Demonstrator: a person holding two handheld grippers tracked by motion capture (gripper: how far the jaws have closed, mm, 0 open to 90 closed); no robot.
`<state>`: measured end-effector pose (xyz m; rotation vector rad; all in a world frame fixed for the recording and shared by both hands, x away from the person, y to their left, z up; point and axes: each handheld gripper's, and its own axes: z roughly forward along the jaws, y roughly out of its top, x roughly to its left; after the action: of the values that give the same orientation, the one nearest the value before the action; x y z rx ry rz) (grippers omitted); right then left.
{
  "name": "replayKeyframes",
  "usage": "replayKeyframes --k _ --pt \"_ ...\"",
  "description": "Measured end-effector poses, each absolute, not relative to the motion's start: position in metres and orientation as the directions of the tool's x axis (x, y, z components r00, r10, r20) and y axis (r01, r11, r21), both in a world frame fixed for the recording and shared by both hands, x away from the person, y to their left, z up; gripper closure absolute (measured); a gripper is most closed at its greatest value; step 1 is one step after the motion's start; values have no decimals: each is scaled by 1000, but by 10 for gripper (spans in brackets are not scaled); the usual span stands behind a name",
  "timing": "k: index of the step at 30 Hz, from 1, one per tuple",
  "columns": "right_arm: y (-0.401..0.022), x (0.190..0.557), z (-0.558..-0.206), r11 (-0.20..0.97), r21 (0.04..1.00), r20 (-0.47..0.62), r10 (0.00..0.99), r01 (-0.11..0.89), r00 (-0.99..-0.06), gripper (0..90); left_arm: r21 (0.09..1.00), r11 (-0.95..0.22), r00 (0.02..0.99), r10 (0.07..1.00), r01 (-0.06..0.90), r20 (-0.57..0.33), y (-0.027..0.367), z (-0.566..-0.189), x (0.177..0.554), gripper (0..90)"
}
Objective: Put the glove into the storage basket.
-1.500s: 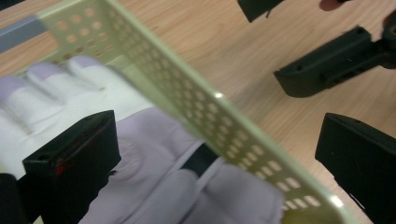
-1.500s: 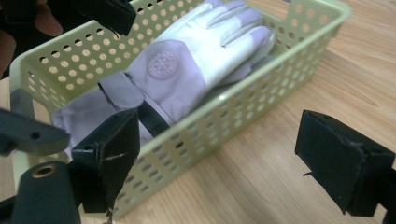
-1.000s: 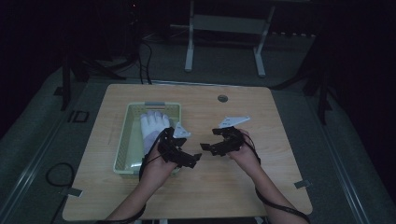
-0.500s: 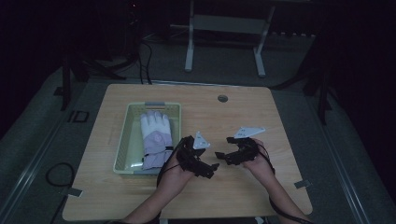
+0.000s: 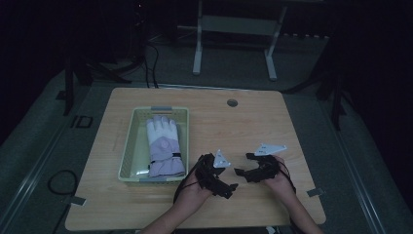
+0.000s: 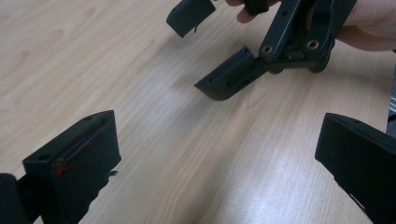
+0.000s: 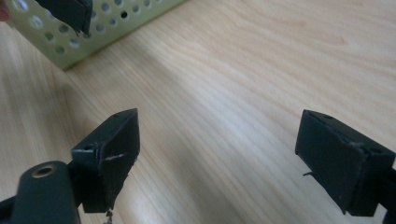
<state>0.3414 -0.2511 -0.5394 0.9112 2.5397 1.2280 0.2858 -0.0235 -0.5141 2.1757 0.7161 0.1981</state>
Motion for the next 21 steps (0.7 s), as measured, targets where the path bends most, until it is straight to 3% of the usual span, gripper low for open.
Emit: replayKeyframes --k 7,21 --pt "-268 335 -548 459 752 117 613 472 -781 149 761 -503 845 523 411 -111 -28 -527 283 0" --pt "-295 319 -555 450 786 59 627 423 -777 136 753 -517 860 494 407 -126 -35 -550 276 1"
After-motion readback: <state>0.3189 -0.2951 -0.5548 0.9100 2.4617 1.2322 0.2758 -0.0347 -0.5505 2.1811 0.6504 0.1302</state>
